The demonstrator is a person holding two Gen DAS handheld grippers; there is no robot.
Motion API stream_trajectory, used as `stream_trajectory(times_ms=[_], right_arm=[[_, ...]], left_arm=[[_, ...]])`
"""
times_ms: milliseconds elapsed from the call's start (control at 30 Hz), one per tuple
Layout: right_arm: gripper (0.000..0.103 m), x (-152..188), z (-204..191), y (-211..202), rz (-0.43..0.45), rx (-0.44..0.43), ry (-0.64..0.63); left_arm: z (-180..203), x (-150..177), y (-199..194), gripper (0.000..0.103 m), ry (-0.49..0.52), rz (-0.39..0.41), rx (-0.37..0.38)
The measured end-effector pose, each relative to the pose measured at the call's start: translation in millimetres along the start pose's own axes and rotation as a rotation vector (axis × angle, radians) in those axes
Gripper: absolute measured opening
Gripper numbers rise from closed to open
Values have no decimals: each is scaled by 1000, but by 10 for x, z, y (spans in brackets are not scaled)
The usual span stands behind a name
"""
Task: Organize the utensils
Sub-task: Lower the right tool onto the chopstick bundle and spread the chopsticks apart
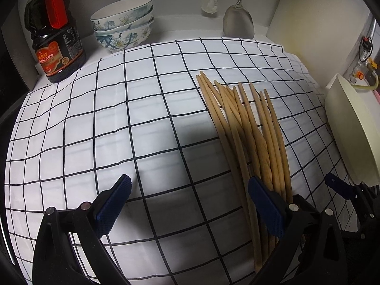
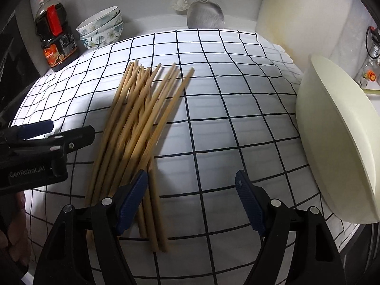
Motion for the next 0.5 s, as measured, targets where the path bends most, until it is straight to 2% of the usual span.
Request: stream_trajectory(times_ms=[500], right_arm=[[73, -11, -15, 97, 16, -1, -22]], left_arm=[[-16, 12, 84, 97, -3, -3, -11]])
Point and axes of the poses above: each gripper's, at about its wrist camera, not at the fingertips, and y roughly the way its jaws point, z to its right, x to its underside, the point moved 2 cm from there along y, roughly the way its jaws point, and after that the axes turned 12 degrees about z, right-handed, at the moved point
